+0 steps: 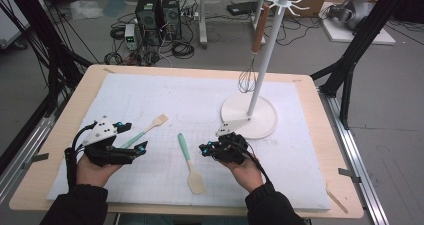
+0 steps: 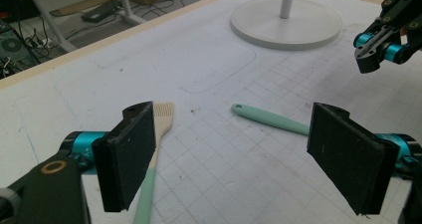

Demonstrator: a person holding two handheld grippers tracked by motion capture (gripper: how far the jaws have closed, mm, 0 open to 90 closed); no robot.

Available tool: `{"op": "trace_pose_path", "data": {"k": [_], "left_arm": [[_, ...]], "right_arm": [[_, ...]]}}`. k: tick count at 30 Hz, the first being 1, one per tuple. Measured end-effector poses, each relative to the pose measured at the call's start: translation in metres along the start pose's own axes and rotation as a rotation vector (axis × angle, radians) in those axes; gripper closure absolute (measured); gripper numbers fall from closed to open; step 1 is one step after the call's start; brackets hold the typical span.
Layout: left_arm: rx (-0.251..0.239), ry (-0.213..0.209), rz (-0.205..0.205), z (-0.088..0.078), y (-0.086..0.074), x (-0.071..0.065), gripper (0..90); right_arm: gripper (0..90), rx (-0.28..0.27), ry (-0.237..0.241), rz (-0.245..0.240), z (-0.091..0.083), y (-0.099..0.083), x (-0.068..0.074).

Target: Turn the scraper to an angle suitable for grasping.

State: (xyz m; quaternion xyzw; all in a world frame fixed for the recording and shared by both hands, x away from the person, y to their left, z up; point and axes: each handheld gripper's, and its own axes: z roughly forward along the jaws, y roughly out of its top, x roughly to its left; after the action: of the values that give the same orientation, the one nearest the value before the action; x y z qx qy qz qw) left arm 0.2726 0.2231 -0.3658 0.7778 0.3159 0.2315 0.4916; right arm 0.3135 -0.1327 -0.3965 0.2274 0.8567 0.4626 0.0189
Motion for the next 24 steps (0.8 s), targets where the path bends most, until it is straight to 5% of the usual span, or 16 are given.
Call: {"op": "trace_pose_path", "data": {"k": [24], "left_arm": [[0.004,-0.006,-0.002,0.000,-0.001,0.000,19.6]], "right_arm": [[89.1,0.074,0.070,-0.008,0.039,-0.003,0.011]]}}
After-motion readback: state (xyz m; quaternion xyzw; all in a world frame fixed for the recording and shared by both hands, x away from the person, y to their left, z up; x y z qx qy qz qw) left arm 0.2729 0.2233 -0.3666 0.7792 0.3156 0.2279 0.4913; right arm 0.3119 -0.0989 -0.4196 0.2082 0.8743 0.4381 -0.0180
